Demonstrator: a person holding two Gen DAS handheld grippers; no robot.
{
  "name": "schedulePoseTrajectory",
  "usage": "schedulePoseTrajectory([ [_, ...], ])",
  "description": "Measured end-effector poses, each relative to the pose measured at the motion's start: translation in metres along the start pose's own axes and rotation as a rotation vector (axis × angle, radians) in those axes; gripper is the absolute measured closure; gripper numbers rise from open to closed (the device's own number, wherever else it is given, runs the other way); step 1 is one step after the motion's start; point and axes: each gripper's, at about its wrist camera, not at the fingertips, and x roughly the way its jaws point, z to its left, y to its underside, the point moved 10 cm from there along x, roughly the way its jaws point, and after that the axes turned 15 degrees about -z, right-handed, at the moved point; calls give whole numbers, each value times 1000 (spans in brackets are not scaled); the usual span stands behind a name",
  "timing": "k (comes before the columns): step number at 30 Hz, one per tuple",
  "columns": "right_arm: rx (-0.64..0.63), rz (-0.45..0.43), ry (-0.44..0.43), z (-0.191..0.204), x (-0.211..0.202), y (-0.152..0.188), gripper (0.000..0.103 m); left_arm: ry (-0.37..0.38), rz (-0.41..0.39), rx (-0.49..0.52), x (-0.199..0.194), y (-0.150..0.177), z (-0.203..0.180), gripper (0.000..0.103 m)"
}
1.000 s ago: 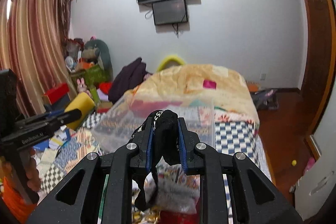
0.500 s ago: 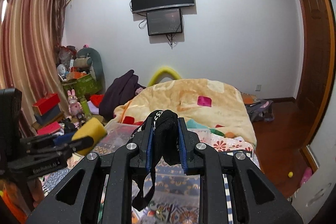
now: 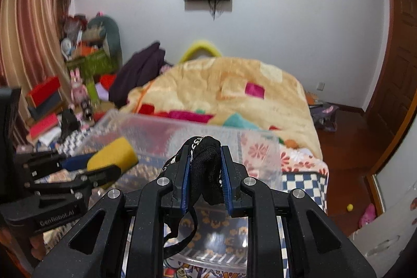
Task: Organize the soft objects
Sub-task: 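Lower sponge and black bag into the clear box and open both grippers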
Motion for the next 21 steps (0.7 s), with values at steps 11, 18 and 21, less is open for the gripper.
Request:
schedulePoseTrajectory([
  [11,-48,97,-36,6,2,17,77,-37,5,67,5,3,-3,59],
  [18,-60,44,-33,5,-16,5,52,-19,-14,74,-10,0,-11,41],
  [21,-50,10,-34,4,-27,-4,42,-7,-33,72,-21,-6,-14,41],
])
